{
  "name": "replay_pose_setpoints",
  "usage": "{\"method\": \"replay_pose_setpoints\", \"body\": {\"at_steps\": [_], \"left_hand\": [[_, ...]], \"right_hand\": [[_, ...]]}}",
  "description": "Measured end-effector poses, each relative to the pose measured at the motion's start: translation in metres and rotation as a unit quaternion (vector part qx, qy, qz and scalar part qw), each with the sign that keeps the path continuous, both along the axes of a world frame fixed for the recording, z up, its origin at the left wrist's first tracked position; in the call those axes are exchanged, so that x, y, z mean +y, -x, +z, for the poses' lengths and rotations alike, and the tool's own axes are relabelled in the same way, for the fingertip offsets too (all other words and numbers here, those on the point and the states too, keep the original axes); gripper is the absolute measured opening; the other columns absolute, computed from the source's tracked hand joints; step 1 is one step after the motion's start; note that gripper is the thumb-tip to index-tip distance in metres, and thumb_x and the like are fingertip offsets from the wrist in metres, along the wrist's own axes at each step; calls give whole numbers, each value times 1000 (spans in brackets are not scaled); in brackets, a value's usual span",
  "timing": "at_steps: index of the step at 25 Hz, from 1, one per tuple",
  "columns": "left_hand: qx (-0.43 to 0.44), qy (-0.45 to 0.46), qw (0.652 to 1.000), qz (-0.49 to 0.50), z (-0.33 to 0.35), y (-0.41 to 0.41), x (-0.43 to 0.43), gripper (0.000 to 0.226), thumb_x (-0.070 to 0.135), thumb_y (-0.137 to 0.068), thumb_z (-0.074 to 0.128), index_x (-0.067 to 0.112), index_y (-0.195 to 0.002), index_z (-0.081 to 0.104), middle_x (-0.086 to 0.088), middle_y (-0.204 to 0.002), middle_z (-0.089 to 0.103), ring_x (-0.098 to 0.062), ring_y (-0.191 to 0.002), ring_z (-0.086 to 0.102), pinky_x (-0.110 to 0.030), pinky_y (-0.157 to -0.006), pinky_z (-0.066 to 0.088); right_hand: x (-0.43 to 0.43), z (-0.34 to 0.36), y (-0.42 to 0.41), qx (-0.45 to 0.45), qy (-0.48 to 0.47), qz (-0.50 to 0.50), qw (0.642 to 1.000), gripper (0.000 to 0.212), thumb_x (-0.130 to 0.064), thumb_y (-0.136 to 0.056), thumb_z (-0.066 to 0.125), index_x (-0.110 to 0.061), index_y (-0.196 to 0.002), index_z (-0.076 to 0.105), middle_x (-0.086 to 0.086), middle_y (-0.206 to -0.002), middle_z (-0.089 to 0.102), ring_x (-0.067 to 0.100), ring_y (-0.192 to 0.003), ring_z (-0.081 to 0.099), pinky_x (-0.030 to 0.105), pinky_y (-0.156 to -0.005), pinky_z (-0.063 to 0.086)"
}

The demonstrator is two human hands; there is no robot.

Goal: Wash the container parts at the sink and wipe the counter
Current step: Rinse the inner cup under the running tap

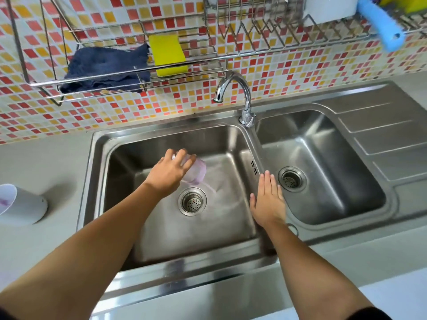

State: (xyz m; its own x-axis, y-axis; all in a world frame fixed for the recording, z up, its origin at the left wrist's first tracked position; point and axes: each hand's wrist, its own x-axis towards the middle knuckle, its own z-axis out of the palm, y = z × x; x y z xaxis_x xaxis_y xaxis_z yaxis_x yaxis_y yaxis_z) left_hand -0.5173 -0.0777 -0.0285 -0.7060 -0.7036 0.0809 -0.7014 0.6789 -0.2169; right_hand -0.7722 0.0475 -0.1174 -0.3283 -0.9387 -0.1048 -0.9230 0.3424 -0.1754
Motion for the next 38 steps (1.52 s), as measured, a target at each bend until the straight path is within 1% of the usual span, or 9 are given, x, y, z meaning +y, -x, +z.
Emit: {"method": "replay_pose_setpoints", "body": {"at_steps": [3, 6, 9, 13, 17, 23, 29, 33, 38], "left_hand": [[-3, 40, 998, -47, 0, 1, -6, 66, -3, -60, 57, 10, -124, 48, -14, -114, 48, -38, -83, 56, -41, -60, 56], [92, -46, 993, 50, -6, -1, 0, 73, 1, -59, 69, 6, -128, 46, -19, -119, 50, -41, -90, 54, -47, -72, 54], [312, -222, 892, 240, -19, 3, 17, 75, 10, -57, 79, 4, -121, 41, -7, -109, 38, -31, -99, 48, -38, -81, 46], [457, -338, 772, 284, -30, 17, 22, 75, 16, -49, 77, 18, -110, 32, -5, -113, 47, -23, -101, 54, -23, -73, 42], [489, -357, 759, 238, -21, 16, 17, 97, 12, -52, 79, 17, -136, 31, 2, -124, 43, -13, -111, 47, -22, -88, 39], [488, -339, 770, 232, -11, -4, 8, 80, 17, -52, 79, 27, -121, 40, 4, -115, 46, -13, -110, 47, -23, -89, 43], [573, -419, 664, 235, -10, -4, 12, 76, 12, -59, 86, 29, -118, 42, 10, -114, 57, 1, -98, 60, -20, -85, 47], [556, -433, 666, 245, -10, 23, 12, 68, 35, -53, 86, 31, -108, 46, 7, -111, 57, -5, -98, 60, -28, -90, 50], [455, -335, 768, 300, -4, 59, -4, 88, 68, -39, 65, 19, -111, 49, 2, -108, 48, -17, -107, 46, -33, -92, 42]], "right_hand": [[-2, -3, 3, 4, -2, 0, 1000, 66, -31, -82, 27, 5, -136, 38, 22, -144, 38, 34, -131, 39, 47, -105, 32], [0, -2, 0, 1, -2, 6, 1000, 66, -33, -84, 24, 4, -138, 35, 20, -146, 35, 32, -134, 37, 44, -107, 29], [1, 8, -2, -70, 30, -27, 997, 65, -35, -88, 20, 0, -142, 28, 15, -151, 27, 26, -140, 26, 38, -112, 23], [-56, 41, 18, -144, 100, -53, 983, 65, -10, -87, 42, -1, -146, 15, 13, -155, 15, 26, -141, 20, 35, -111, 25], [-136, 79, 34, -199, 42, -23, 979, 91, 2, -80, 57, -4, -147, -4, 14, -156, 5, 28, -142, 14, 33, -113, 18], [-154, 75, 27, -86, -9, 156, 984, 93, 3, -76, 54, -10, -148, -5, 1, -157, -7, 16, -144, 0, 28, -114, 12], [-117, 48, 21, -33, 40, 125, 991, 68, -19, -91, 39, -4, -147, 3, 11, -157, 0, 21, -144, 1, 30, -116, 2], [-67, 22, 20, 26, -9, 73, 997, 71, -48, -94, 17, -6, -146, -3, 9, -156, -5, 21, -144, -4, 33, -114, -3], [-42, 5, 28, 7, -8, 28, 1000, 89, -59, -75, 2, -6, -147, 6, 9, -156, 4, 24, -144, 7, 40, -115, 7]]}}
